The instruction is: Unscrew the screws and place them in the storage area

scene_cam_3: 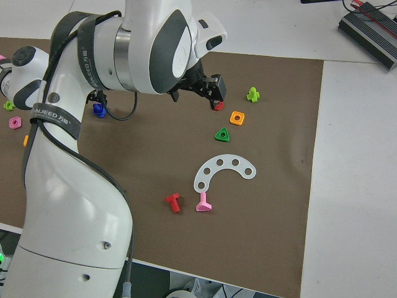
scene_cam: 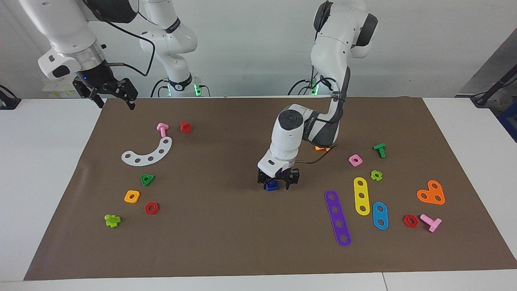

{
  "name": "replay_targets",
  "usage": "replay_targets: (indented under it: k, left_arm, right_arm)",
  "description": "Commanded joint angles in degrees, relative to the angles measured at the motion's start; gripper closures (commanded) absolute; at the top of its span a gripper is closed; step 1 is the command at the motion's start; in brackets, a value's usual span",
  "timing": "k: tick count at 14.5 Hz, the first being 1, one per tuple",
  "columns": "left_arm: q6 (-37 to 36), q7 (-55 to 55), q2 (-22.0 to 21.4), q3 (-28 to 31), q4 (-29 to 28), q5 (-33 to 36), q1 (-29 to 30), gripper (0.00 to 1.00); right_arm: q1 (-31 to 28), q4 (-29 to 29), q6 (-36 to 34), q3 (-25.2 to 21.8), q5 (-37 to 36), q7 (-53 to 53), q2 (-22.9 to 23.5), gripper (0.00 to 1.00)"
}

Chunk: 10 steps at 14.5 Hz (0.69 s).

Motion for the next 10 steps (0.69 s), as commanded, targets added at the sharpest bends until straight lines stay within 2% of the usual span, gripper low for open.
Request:
replay_targets:
  k: [1,10]
  left_arm:
    - [-0.6,-0.9,-0.2,1.0,-0.3,1.7,-1.1,0.16]
    - [-3.7,-1.1,-0.4,0.9,0.5,0.1,-1.7,0.38]
  right_arm:
    - [-0.4,-1.7,0.4,0.2,1.0,0.6,-1.5,0.00]
    - [-0.5,-2.3,0.5,0.1,1.0,0.6,-1.8,0.00]
